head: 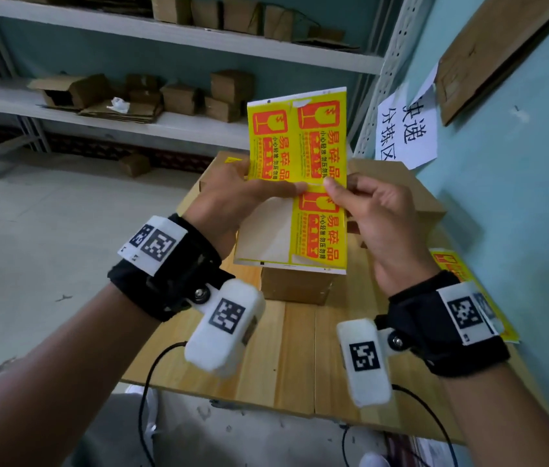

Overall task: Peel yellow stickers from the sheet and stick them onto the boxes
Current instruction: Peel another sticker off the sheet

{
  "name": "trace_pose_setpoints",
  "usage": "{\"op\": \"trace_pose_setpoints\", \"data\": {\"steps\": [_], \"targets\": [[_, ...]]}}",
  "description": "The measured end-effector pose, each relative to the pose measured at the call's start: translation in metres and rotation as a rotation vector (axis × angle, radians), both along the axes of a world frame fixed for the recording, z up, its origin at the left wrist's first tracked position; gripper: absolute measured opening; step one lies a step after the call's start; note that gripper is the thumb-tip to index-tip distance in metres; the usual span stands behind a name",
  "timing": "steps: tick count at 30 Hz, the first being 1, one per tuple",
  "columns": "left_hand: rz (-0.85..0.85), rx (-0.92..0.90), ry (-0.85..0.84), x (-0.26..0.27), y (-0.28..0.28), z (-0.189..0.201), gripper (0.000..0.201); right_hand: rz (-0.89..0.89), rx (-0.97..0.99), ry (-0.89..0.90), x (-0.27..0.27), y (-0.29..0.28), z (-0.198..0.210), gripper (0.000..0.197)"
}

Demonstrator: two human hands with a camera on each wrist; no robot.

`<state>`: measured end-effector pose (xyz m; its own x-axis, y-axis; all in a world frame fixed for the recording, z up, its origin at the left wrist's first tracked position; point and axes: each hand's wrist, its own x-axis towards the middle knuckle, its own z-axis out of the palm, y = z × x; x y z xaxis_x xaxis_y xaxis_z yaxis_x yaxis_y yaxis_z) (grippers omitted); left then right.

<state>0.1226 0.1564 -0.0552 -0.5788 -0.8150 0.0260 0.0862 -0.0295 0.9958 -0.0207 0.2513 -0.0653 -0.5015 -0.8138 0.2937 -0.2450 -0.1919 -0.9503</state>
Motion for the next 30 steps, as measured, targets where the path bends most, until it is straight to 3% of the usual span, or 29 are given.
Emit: {"op": "trace_pose_setpoints", "data": {"steps": [10,16,19,23,27,30], "targets": [[0.065,-0.02,0.036,-0.019,-0.004,-0.003,0.034,0.019,0.021,0.022,-0.018,-0.002,-0.007,0.017],[-0.028,-0.075,0.038,-0.021,-0.002,-0.004,0.035,-0.064,-0.016,0.008,-0.026,-0.005,-0.007,0.028],[-0.068,-0.098,0.05,-0.022,-0.001,-0.005,0.04,-0.133,-0.022,0.023,-0.029,-0.007,-0.01,0.024],[0.019,-0.087,0.1,-0.02,-0.004,-0.009,0.028,-0.254,-0.012,0.268,-0.029,-0.008,-0.013,0.021],[0.068,-0.077,0.099,-0.018,-0.007,-0.011,0.026,-0.414,-0.145,0.591,-0.027,-0.003,-0.009,0.038],[0.069,-0.074,0.108,-0.018,-0.006,-0.012,0.028,-0.402,-0.215,0.818,-0.022,-0.003,-0.006,0.023]]}}
